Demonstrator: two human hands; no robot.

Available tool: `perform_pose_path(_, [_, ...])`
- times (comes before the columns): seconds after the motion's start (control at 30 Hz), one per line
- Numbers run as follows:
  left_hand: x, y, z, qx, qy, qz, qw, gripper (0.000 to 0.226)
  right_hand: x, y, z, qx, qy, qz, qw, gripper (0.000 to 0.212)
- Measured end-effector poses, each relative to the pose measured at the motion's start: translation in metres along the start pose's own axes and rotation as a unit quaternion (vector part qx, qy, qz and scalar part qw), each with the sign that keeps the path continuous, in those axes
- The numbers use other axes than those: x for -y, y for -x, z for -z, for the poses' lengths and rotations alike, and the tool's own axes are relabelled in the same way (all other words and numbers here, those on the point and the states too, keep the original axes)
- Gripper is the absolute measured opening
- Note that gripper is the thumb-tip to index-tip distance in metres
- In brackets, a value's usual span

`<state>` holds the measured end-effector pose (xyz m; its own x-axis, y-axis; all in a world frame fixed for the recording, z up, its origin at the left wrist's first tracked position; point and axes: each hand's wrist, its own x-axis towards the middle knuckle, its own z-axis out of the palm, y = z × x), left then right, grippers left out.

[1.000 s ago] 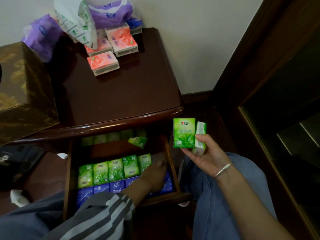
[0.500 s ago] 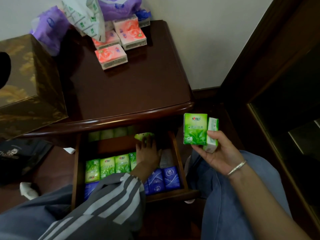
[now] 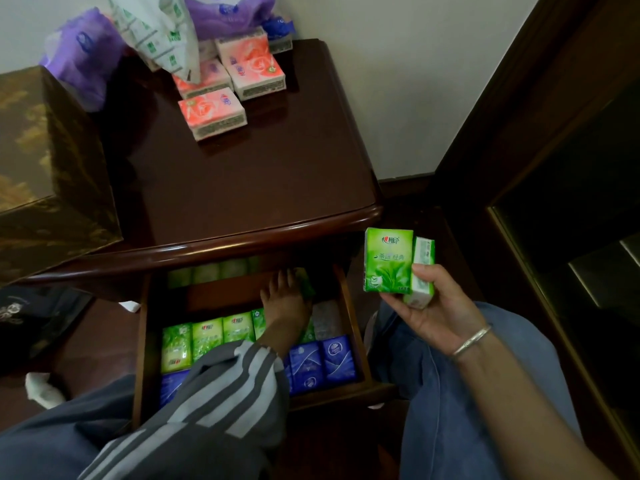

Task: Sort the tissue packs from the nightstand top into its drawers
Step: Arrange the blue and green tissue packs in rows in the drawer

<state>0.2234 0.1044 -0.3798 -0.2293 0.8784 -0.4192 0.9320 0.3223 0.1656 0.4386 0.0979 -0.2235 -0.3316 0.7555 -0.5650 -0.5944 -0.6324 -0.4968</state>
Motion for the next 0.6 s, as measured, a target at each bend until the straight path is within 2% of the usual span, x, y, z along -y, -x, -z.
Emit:
perform_pose_path(0.13, [0.003,-0.004,0.004,-0.024,-0.028,0.045,0.998,0.077,0.000,0.000,0.000,0.004,-0.006,0.000,1.000,0.041])
perform_pose_path(0.27, [0.015,0.003,0.014,-0.094,0.080,0.143,0.982,0.081,0.000,0.000,0.000,0.001,-0.014,-0.001,1.000,0.040])
perform_pose_path(0.33, [0.023,0.012,0.017,-0.116,0.107,0.151,0.976,0.084,0.000,0.000,-0.001,0.001,-0.015,-0.001,1.000,0.038])
perform_pose_path(0.4, [0.030,0.024,0.016,-0.122,0.092,0.095,0.984,0.082,0.000,0.001,-0.002,-0.001,-0.015,-0.001,1.000,0.037])
perform_pose_path(0.47, [0.034,0.038,0.014,-0.112,0.022,-0.013,0.993,0.077,0.001,0.002,-0.002,-0.002,-0.014,-0.004,1.000,0.038])
perform_pose_path(0.53, [0.038,0.048,0.009,-0.084,-0.061,-0.112,0.988,0.080,0.002,0.005,-0.002,-0.003,-0.004,-0.011,1.000,0.040])
perform_pose_path(0.6, [0.040,0.054,0.009,-0.038,-0.116,-0.149,0.981,0.084,0.002,0.010,0.000,-0.007,0.007,-0.021,1.000,0.040])
